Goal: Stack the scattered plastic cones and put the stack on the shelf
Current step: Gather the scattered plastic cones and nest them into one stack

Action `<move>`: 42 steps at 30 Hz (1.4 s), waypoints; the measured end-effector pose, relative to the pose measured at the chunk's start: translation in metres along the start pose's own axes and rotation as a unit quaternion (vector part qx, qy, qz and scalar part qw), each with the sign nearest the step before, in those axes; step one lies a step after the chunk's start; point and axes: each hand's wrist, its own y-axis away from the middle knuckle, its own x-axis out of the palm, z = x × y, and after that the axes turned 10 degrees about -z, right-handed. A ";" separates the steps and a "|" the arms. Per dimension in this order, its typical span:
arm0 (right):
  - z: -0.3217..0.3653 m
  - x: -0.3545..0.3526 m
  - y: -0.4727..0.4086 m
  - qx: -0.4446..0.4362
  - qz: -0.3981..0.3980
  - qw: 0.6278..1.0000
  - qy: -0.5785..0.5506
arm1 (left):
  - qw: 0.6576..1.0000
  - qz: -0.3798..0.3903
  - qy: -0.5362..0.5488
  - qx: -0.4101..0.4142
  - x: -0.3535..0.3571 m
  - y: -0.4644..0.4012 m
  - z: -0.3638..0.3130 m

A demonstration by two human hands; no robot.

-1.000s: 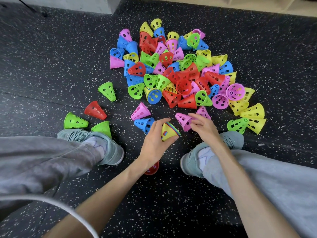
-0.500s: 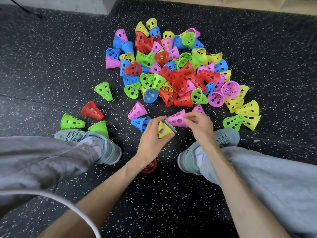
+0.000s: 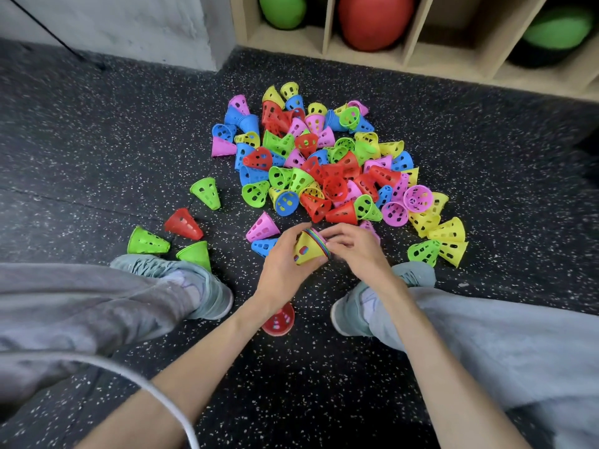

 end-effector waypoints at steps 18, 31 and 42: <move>0.035 0.048 0.005 0.006 0.104 0.990 0.094 | 0.957 0.271 -0.081 -0.072 -0.103 -0.020 0.006; 0.015 0.069 0.022 0.053 0.164 0.968 0.182 | 0.940 0.308 -0.108 -0.099 -0.099 0.001 0.029; 0.009 0.057 0.026 0.048 0.136 0.969 0.200 | 0.961 0.243 -0.062 -0.117 -0.089 0.002 0.032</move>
